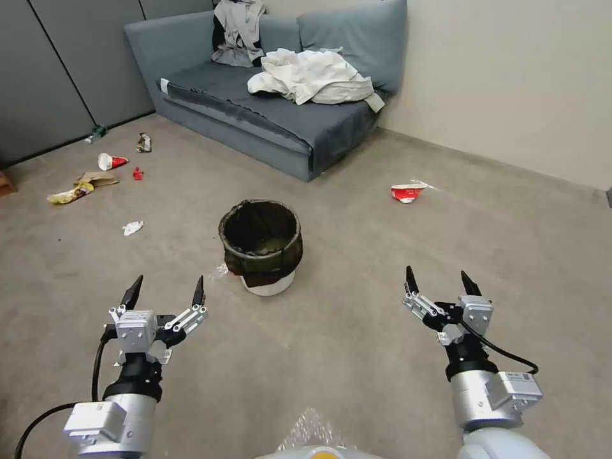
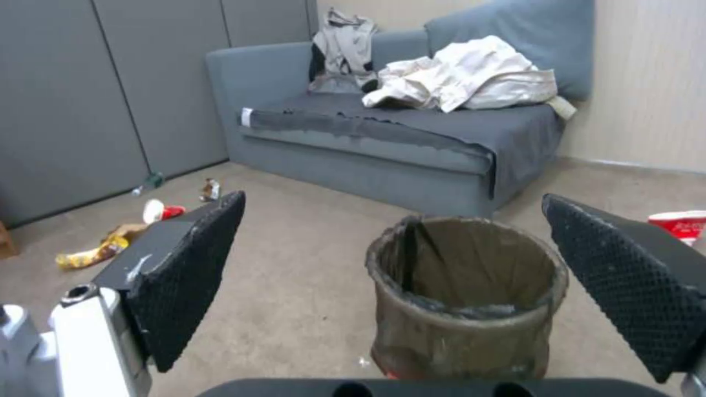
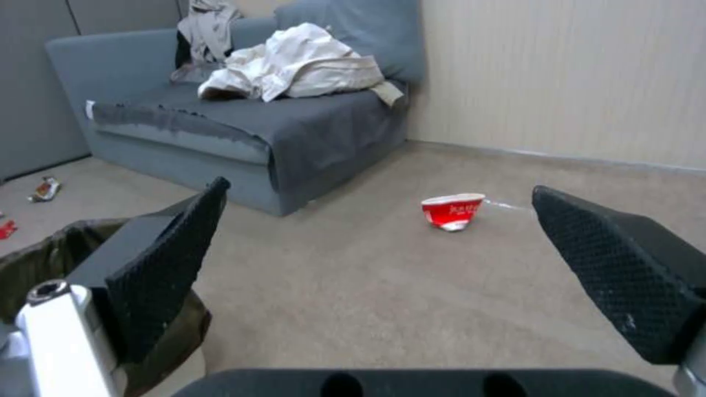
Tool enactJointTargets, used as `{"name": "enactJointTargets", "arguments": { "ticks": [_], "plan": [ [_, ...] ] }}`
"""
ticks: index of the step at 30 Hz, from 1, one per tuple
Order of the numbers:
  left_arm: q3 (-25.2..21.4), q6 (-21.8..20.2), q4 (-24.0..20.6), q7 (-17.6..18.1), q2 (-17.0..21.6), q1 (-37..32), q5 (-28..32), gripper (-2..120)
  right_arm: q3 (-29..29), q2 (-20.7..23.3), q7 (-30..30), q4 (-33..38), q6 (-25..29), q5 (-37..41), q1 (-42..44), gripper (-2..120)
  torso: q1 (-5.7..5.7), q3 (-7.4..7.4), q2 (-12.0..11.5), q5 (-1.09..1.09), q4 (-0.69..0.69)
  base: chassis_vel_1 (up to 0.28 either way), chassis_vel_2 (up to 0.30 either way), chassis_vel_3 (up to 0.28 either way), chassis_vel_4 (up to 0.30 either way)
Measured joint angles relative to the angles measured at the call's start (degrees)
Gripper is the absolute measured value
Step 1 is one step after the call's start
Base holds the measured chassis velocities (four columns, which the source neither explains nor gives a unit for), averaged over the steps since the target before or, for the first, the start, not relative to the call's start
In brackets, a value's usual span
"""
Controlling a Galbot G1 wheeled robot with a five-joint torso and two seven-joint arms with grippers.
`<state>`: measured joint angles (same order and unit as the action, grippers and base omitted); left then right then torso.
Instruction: Pick up the trash can from the floor.
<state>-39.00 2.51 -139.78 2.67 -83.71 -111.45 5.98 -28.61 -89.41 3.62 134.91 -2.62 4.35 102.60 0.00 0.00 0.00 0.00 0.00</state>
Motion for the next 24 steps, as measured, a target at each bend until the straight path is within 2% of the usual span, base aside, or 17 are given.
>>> {"name": "enactJointTargets", "arguments": {
  "ticks": [24],
  "plan": [
    [0.0, 0.0, 0.0, 0.1, 0.0, 0.0, 0.1, 100, 0.2, 0.0, 0.0, 0.0, 0.1, 0.0, 0.0, 100, 0.0, 0.0, 0.0, 0.0, 0.0, -0.131, 0.129, 0.129, -0.137]
  ]
}}
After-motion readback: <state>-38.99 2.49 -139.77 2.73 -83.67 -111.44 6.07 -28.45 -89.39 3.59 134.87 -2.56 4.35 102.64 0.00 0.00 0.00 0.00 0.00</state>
